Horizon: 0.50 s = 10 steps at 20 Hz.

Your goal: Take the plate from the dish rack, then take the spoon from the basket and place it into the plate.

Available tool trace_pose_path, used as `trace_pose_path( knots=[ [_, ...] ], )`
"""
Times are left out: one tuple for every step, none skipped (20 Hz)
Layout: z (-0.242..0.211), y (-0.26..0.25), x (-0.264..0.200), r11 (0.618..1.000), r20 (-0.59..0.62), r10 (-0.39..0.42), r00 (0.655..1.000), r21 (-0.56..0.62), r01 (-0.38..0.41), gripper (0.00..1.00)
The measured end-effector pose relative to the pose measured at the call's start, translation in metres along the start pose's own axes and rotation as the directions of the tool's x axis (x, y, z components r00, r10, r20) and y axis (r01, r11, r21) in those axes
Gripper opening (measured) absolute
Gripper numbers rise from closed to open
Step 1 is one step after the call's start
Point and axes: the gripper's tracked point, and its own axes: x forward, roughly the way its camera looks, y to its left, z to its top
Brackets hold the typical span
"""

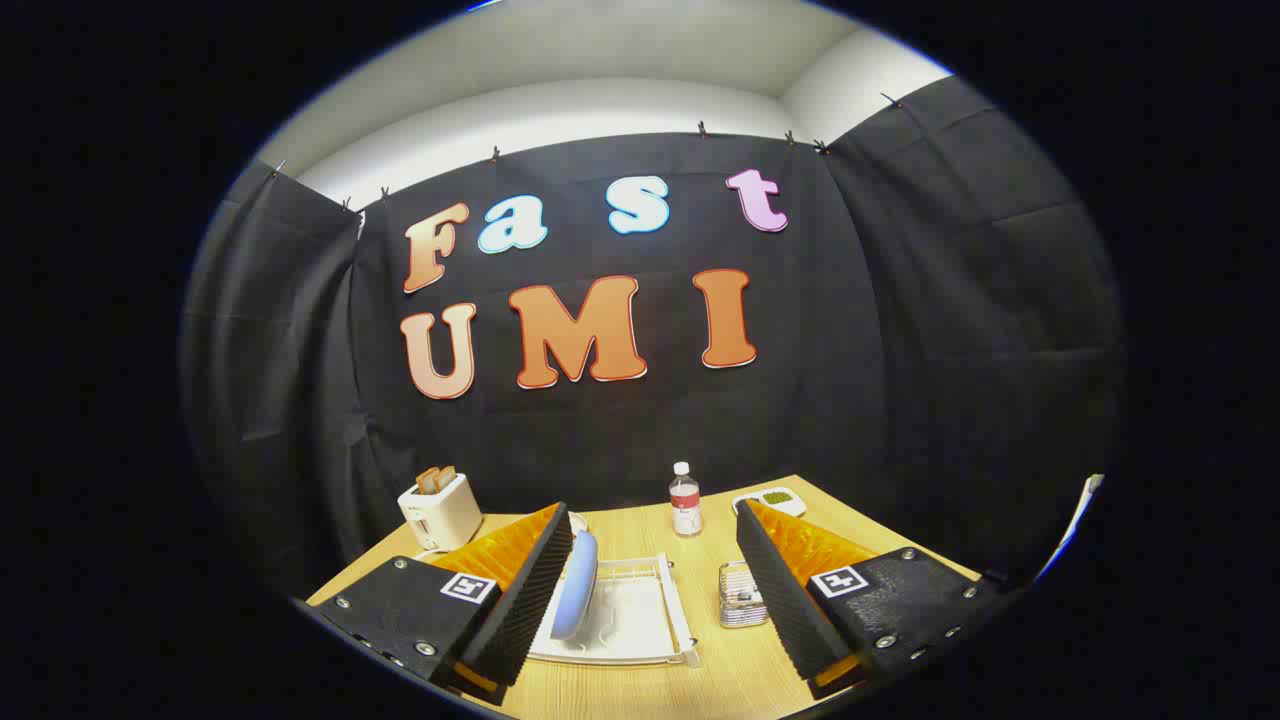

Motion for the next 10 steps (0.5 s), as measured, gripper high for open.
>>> trace_pose_path(
  knots=[
    [0.0005, 0.0025, -0.0027, 1.0, -0.009, -0.003, 1.0, 0.005, 0.003, 0.98],
    [-0.0041, 0.0001, -0.0061, 1.0, -0.03, -0.013, 0.999, 0.006, 0.014, 0.98],
    [-0.0045, -0.0008, -0.0078, 1.0, -0.045, -0.022, 0.999, 0.008, 0.023, 0.98],
    [-0.0021, -0.0019, -0.0099, 1.0, -0.052, -0.029, 0.998, 0.01, 0.029, 0.98],
    [0.0, -0.0024, -0.0105, 0.999, -0.052, -0.038, 0.998, 0.009, 0.038, 0.98],
    [0.0011, -0.0022, -0.0092, 0.999, -0.051, -0.046, 0.998, 0.004, 0.046, 0.98],
    [-0.0005, -0.0012, -0.008, 0.999, -0.058, -0.054, 0.997, -0.003, 0.054, 0.98],
    [-0.002, -0.0002, -0.0086, 0.998, -0.061, -0.06, 0.996, -0.011, 0.059, 0.98],
    [-0.0016, 0.0029, -0.0086, 0.998, -0.062, -0.061, 0.996, -0.02, 0.06, 0.98],
    [-0.0026, 0.0066, -0.0084, 0.998, -0.068, -0.061, 0.996, -0.028, 0.059, 0.98]
  ],
)
